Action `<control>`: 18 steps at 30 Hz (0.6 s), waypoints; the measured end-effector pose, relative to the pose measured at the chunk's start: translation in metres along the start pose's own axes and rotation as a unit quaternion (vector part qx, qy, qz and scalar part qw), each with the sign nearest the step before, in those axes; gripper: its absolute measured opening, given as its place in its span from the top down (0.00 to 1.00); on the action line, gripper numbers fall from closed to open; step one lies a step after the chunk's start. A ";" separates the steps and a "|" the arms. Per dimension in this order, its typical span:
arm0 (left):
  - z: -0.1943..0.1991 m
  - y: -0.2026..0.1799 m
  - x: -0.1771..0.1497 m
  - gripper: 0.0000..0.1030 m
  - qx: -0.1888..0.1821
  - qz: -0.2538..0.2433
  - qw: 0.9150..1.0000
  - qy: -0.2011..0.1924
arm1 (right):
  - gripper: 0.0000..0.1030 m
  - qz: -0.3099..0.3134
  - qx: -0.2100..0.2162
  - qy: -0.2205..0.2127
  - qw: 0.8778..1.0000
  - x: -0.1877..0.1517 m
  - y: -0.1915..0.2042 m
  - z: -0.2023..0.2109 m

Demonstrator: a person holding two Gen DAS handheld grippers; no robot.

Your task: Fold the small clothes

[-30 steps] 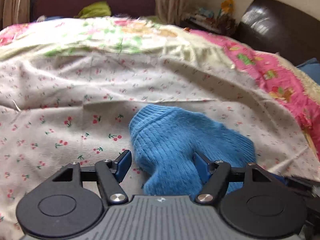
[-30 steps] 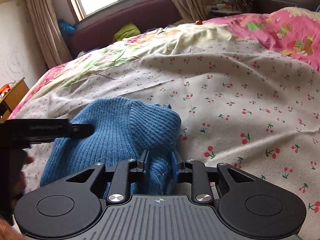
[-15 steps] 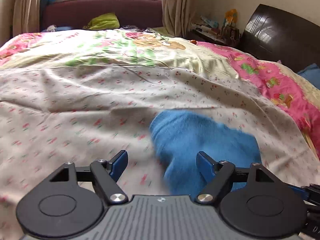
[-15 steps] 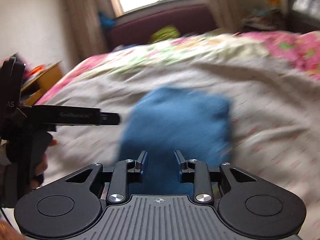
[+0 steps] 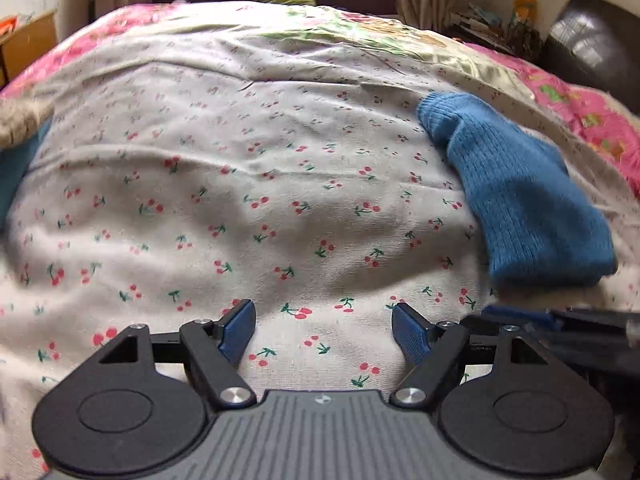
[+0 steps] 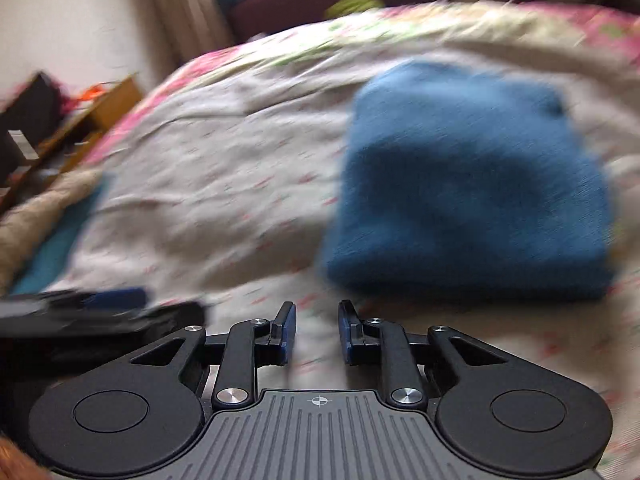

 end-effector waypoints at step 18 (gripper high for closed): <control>-0.032 -0.036 0.003 0.05 -0.023 -0.042 0.998 -0.046 | 0.82 -0.032 -0.116 -0.083 0.989 -0.017 -0.010 -0.007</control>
Point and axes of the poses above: each gripper's, at about its wrist camera, not at the fingertips, and z roughly against the way its jaws point, y to its left, x to its top, the point moved 2 cm from there along -z, roughly the way its jaws point, and after that the axes turned 12 degrees about y, right-handed, at the moved point
